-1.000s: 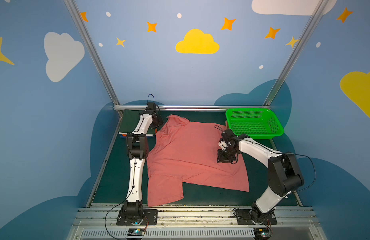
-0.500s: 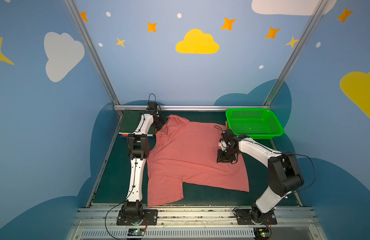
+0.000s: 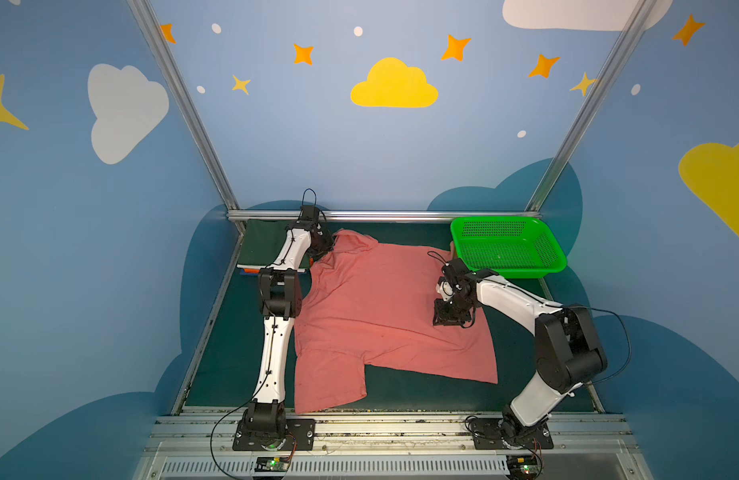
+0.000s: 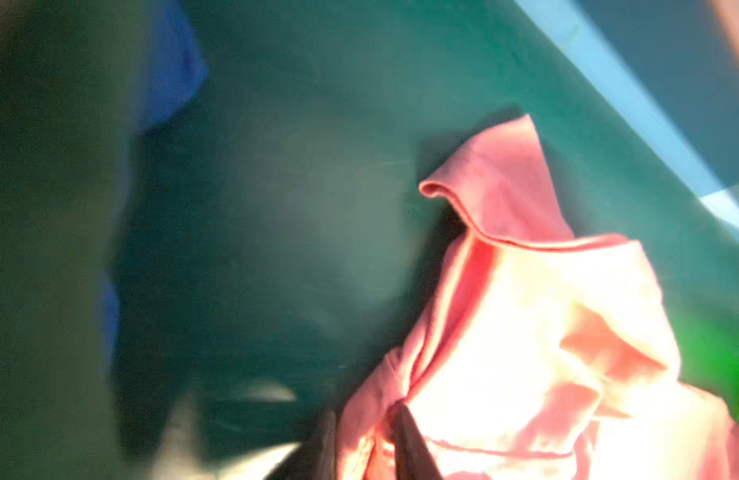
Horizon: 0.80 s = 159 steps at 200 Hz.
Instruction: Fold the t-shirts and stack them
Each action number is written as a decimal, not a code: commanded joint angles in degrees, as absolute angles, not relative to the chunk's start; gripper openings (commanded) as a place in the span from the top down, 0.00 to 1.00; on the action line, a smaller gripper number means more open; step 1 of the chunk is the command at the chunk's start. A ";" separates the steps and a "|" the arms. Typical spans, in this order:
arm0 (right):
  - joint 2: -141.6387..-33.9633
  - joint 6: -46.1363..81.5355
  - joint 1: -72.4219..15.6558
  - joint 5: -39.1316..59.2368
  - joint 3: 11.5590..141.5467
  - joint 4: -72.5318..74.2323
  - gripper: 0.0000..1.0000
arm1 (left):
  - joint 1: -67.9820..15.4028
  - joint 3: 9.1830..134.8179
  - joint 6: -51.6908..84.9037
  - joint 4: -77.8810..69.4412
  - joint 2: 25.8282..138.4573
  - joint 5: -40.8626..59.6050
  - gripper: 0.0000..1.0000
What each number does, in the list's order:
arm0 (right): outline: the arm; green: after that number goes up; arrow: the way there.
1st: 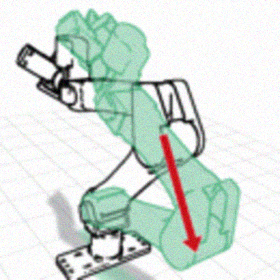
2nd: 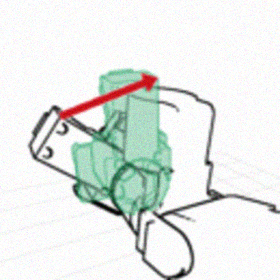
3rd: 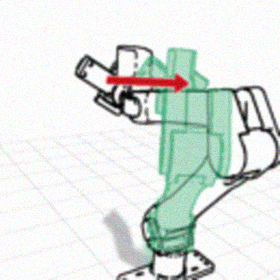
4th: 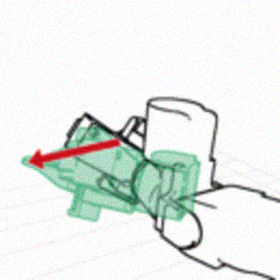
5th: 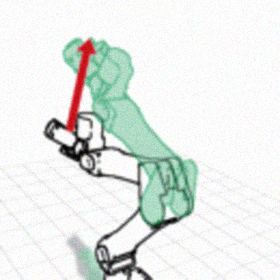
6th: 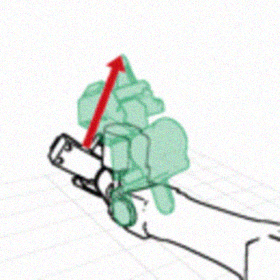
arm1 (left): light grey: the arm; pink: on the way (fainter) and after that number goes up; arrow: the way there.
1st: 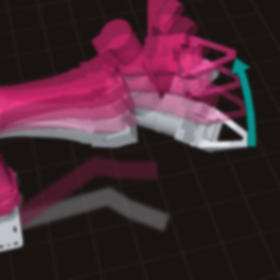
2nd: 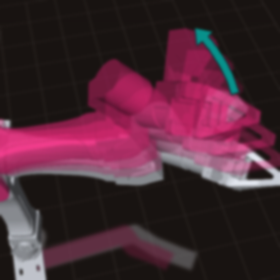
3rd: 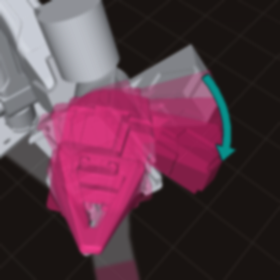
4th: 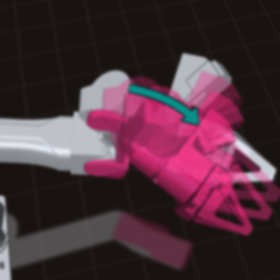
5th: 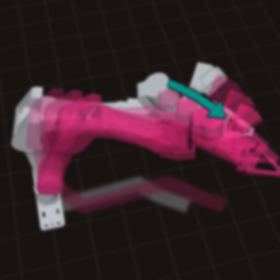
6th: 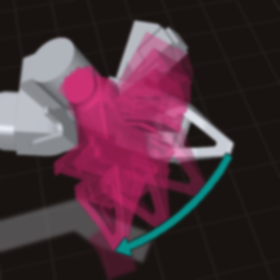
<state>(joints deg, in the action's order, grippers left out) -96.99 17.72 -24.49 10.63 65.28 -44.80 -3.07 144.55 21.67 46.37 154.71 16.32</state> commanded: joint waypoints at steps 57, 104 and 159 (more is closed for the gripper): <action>-99.04 17.94 -24.57 10.59 64.73 -44.64 0.61 | -0.89 140.56 21.05 46.69 148.79 15.67 0.95; -103.32 18.55 -24.83 10.52 66.16 -44.41 0.63 | 0.77 138.55 19.22 48.25 146.08 15.14 0.94; -105.09 18.24 -24.80 10.21 68.22 -44.93 0.64 | 1.09 138.16 19.53 47.46 145.42 14.91 0.95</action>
